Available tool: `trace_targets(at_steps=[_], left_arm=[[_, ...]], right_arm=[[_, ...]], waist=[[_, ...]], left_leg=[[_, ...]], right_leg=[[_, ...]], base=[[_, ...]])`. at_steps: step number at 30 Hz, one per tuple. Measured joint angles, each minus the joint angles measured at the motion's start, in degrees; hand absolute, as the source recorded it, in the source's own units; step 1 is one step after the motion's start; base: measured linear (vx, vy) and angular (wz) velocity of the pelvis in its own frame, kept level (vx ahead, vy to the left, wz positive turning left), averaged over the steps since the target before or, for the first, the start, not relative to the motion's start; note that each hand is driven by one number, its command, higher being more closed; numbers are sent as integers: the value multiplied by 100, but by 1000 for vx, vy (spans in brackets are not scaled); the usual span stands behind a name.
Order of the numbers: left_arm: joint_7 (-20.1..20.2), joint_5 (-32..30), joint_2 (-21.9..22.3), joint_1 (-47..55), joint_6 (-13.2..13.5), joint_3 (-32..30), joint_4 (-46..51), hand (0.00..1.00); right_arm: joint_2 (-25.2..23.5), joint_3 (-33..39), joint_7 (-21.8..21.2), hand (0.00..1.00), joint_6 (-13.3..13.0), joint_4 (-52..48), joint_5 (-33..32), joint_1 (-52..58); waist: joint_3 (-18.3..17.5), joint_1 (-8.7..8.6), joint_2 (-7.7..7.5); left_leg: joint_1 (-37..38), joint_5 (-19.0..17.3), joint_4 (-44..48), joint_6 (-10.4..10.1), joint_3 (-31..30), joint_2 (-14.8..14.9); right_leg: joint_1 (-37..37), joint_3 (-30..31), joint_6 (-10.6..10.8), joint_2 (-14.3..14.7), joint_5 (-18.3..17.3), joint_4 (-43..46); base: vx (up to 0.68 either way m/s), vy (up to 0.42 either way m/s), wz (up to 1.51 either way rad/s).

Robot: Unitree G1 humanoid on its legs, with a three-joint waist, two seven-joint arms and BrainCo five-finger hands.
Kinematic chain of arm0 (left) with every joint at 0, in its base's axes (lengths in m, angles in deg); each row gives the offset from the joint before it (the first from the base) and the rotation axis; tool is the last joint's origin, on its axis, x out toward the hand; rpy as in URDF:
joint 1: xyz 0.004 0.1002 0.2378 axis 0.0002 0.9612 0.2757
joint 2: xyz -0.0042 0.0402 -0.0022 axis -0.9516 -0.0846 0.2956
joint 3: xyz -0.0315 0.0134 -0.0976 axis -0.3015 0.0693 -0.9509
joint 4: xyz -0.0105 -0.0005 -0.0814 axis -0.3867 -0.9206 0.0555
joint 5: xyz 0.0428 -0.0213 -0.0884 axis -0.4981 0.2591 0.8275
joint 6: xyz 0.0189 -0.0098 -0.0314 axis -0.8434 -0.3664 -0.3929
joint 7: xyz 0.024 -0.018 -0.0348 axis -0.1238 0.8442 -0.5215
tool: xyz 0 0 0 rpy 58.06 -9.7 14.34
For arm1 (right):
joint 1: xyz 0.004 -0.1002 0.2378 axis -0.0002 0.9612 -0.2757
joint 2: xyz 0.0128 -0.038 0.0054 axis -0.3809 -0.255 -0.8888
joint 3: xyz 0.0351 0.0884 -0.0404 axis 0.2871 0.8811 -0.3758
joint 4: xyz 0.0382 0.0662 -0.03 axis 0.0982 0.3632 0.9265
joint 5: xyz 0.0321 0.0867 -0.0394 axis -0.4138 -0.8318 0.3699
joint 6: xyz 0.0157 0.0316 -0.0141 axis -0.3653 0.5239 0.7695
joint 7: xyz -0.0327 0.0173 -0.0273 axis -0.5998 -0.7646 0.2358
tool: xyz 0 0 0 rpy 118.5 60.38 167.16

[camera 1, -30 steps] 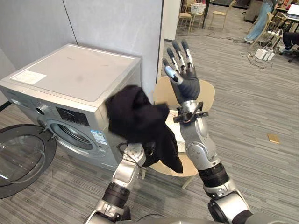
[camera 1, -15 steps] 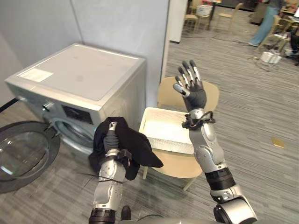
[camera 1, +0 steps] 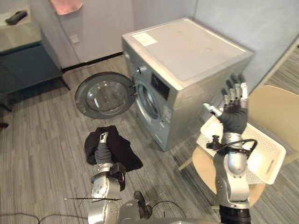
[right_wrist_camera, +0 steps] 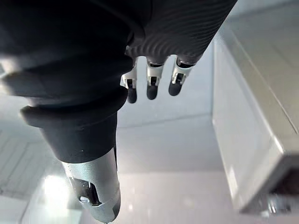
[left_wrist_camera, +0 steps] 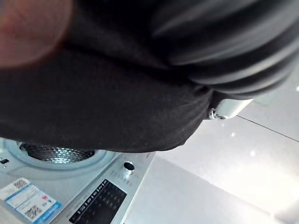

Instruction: Pick up the laundry basket with both hands and put the clothes into the washing machine.

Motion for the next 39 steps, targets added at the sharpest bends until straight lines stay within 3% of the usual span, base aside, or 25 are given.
trace_targets(at_steps=[1, 2, 3, 4, 5, 6, 7, 8, 11, 14, 16, 17, 18, 19, 20, 21, 24, 26, 28, 29, 30, 33, 35, 37, 39], left_arm=[[1, -1, 11, 14, 0, 96, 2, 100], [1, -3, 1, 13, 0, 120, -1, 100], [-11, -4, -23, 14, 0, 171, -4, 100], [-16, -3, -41, 8, 2, 221, -4, 100], [-20, -5, -111, 27, 7, 389, -25, 100], [-18, -10, -169, 43, 43, 522, 26, 100], [-21, -12, -142, 74, 70, 629, 40, 100], [-22, -13, -152, -60, 58, 796, -42, 100], [-18, -45, -173, -65, 75, 995, -34, 100], [-28, -62, -173, -86, 80, 1006, -37, 100], [-24, -199, -177, -30, 83, 992, -47, 100], [-24, -267, -186, 13, 103, 978, -23, 100], [-20, -277, -120, 18, 108, 971, -69, 100], [-13, -272, -78, 118, 71, 952, -82, 100], [-27, -270, -46, 183, 53, 778, -90, 100], [-30, -270, -56, 172, 43, 701, -127, 100], [-2, -279, -87, 109, 4, 624, -140, 100], [57, -285, -81, 113, -21, 603, -217, 100], [130, -294, -65, 146, -17, 624, -291, 100], [131, -371, -26, 223, 9, 629, -382, 100], [165, -477, -48, 308, 24, 633, -499, 100], [254, -501, -256, 441, -80, 512, -992, 100], [366, -497, -292, 521, -125, 543, -1149, 100], [487, -486, -326, 628, -158, 540, -1284, 100], [609, -390, -328, 706, -195, 538, -1427, 100]], right_arm=[[5, -163, -6, 0, -4, 178, -54, -1], [13, -238, -13, 0, -2, 260, -77, 23], [45, -381, -63, 0, 2, 332, -120, 144], [59, -466, -102, 0, -4, 332, -153, 233], [54, -671, -150, 0, -8, 332, -215, 472], [73, -930, -211, 0, -33, 281, -217, 790], [130, -1033, -238, 0, -50, 177, -217, 977], [248, -1276, -256, 0, -102, 223, -168, 1449], [203, -1271, -273, 0, -95, 224, -153, 2137], [184, -1270, -336, 0, -5, 226, -152, 2633], [204, -1276, -371, 0, -2, 229, -91, 2962], [162, -1289, -371, 0, -6, 233, -26, 3166], [237, -1260, -369, 0, -15, 249, -12, 3198], [466, -1202, -360, 0, 19, 357, 12, 3256], [607, -1196, -357, 0, 33, 485, 19, 3276], [607, -1129, -347, 0, 31, 592, 31, 3343], [424, -761, -195, 0, 70, 1195, 229, 3253], [321, -671, -120, 0, 111, 1716, 294, 3051], [288, -594, -104, 0, 109, 2123, 489, 2884], [304, -569, -106, 0, 107, 2281, 665, 2927], [360, -493, -124, 0, 92, 2442, 751, 2970], [30, -429, -137, 0, 247, 3286, 912, 3101], [29, -398, -164, 0, 285, 3513, 924, 3143], [77, -325, -234, 0, 307, 3809, 984, 3029], [88, -215, -271, 0, 343, 4275, 1383, 2855]], waist=[[94, -10, -53], [163, -24, -49], [275, -120, 12], [283, -137, -65], [316, -191, -82], [330, -286, -260], [337, -244, -82], [451, -324, -256], [403, -418, -92], [363, -508, -102], [280, -652, -31], [229, -724, -67], [202, -737, 18], [166, -626, 452], [164, -498, 504], [183, -410, 486], [268, -387, 296], [265, -224, 38], [234, -6, 98], [129, 36, 276], [52, 38, 415], [-5, -105, 66], [17, -102, -65], [45, -77, -81], [68, -88, -46]], left_leg=[[85, -76, -39, 10, -66, -201], [135, -102, -83, -4, -184, -267], [210, -108, -289, -3, -484, -417], [318, -109, -514, -1, -583, -512], [632, -167, -1179, -91, -708, -745], [623, -414, -69, 387, -716, -812], [858, -671, 20, 348, -942, -624], [1115, -926, 33, 152, -1139, -906], [1179, -1022, -25, 145, -1457, -923], [1668, -1128, -367, 102, -1792, -1033], [1777, -1221, 264, -60, -1694, -834], [1207, -1232, 1939, -28, -1295, -543], [1007, -1188, 2584, 49, -1205, -294], [614, -753, 3946, 351, -990, 442], [363, 149, 4683, 334, -895, 788], [92, 43, 5146, 371, -916, 986], [-400, -594, 4958, 394, -1021, 1305], [-422, -984, 3586, 255, -1409, 1017], [-139, -826, 1561, -209, -2535, 658], [53, -326, 617, -496, -3307, 627], [84, -239, 657, -1082, -3544, 695], [126, -959, 1468, -624, -2380, 605], [271, -1095, 1484, -475, -1710, 671], [592, -1138, 1330, -401, -935, 825], [1014, -1154, 1101, -400, -224, 966]], right_leg=[[-399, 665, -412, -260, 221, 849], [-568, 1106, -499, -269, 244, 1172], [-891, 1994, -171, 98, -23, 1658], [-1040, 2367, -7, 368, -157, 1810], [-1323, 2872, 42, 938, -343, 1881], [-1589, 3126, -41, 1040, -588, 1934], [-1695, 3165, 29, 1243, -690, 1972], [-1965, 3379, 86, 1302, -845, 1731], [-2379, 3145, 123, 1386, -794, 1077], [-2424, 2764, 40, 1369, -452, 279], [-1968, 2285, -166, 1541, -366, 85], [-1634, 2120, -382, 1764, 11, -275], [-1514, 2173, -559, 1954, 25, -282], [-1235, 2371, -675, 2378, -35, -379], [-1001, 2718, -730, 2523, -166, -473], [-868, 2910, -725, 2566, -167, -615], [-312, 3686, -664, 2491, -130, -1119], [-58, 4270, -542, 2228, -55, -1356], [-102, 4637, -422, 2150, -51, -1148], [-213, 4875, -11, 2178, -271, -899], [-259, 5097, 401, 2194, -623, -739], [-779, 5993, 574, 1795, -705, -193], [-1130, 5856, 787, 1586, -462, -135], [-1362, 5005, 642, 1283, -209, -127], [-1460, 3359, 412, 781, -220, 142]], base=[[64, 228, 70], [106, 272, 100], [122, 212, 100], [170, 210, 135], [283, 150, 134], [326, 107, 113], [467, 47, 111], [351, 18, 69], [293, 61, 62], [450, 19, 54], [578, -77, 74], [322, -66, 45], [520, -14, -1], [550, 75, -94], [665, 97, -140], [558, 94, -141], [421, 99, -83], [454, 321, -131], [343, 436, -169], [252, 525, -162], [232, 521, -168], [139, 437, -163], [19, 381, -178], [-26, 235, -179], [-76, 52, -170]])
